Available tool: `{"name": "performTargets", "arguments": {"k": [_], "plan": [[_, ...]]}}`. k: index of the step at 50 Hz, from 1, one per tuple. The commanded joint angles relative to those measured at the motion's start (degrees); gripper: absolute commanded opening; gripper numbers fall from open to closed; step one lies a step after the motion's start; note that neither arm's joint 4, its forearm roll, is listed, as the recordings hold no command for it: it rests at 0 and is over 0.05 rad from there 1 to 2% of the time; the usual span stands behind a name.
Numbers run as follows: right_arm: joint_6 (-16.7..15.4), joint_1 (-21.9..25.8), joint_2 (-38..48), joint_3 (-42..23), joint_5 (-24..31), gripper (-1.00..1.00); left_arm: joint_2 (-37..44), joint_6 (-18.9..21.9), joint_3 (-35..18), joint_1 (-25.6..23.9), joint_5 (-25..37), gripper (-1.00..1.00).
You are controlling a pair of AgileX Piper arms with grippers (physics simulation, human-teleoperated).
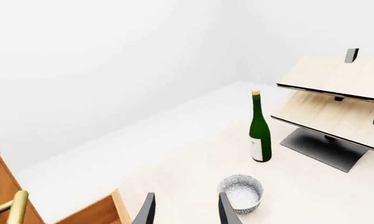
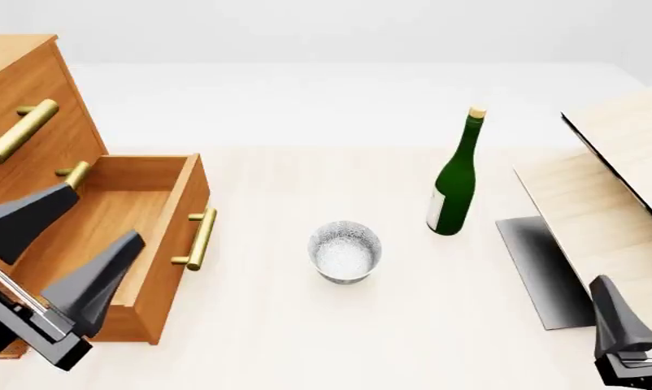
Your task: Put the bowl in the bottom drawer of the cabinet.
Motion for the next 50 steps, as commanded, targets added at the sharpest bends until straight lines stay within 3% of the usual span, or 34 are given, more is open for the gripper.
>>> {"name": "performTargets", "arguments": {"k": [1, 22, 32, 43, 50], "plan": [[-0.01, 0.00, 0.01, 0.00, 0.00, 1.00, 8.99, 0.74, -5.35, -3.12, -1.02, 1.00], [0.00, 0.01, 0.01, 0.00, 0.00, 1.00, 24.70, 0.44, -19.47, -8.39, 0.56, 1.00], [0.01, 0.00, -0.01, 0.00, 0.00, 1.00, 30.57, 0.74, -23.22, -9.36, 1.26, 1.00], [-0.01, -0.01, 0.00, 0.00, 0.00, 1.00, 36.45, 1.49, -30.25, -10.75, 6.55, 1.00], [0.01, -0.02, 0.01, 0.00, 0.00, 1.00, 40.27, -0.27, -34.62, -11.34, 9.08, 1.00]]}}
